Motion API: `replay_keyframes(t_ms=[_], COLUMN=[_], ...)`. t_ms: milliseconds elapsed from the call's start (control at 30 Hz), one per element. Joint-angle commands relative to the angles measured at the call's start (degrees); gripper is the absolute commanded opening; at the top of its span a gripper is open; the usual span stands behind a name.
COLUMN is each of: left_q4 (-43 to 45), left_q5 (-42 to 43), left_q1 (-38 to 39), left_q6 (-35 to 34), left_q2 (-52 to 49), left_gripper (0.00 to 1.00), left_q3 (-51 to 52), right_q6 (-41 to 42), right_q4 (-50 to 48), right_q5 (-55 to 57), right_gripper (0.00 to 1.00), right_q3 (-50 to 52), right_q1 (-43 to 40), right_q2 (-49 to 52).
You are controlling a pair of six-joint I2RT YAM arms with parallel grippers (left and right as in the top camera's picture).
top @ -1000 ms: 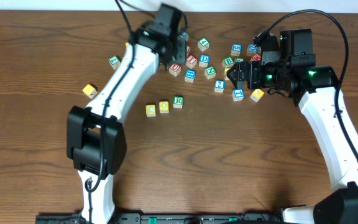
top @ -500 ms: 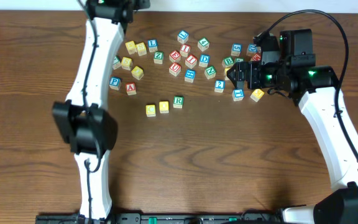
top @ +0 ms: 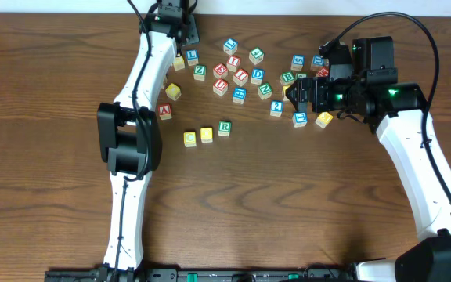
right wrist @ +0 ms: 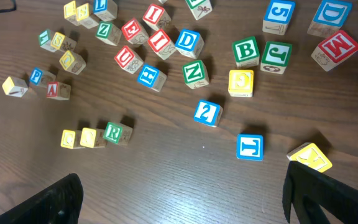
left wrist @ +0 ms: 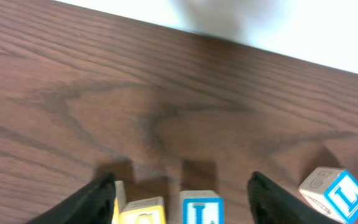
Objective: Spell out CORL
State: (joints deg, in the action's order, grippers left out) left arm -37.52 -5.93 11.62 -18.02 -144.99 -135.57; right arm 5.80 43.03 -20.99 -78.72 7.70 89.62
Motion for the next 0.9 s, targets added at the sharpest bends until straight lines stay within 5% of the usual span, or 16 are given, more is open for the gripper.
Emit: replay_keyframes(t_ms=[0,867], left_q4=[0.5,2.1], left_q5=[-1.27,-1.64], left_q1=[2.08,2.93], left_q6=[-0.94,-2.25], left_q2=[-3.3,-8.72], left_gripper=[0.72,0.47], left_q3=[-1.05,-0.42], right_q6=[-0.31,-0.31], right_q4=[0.09,0.09], right_q5=[0.07,0.07], right_gripper=[0.99,0.99], right_q3=[-1.09,-1.09], right_q1=[0.22,0.22], right_q2=[0.46,0.46])
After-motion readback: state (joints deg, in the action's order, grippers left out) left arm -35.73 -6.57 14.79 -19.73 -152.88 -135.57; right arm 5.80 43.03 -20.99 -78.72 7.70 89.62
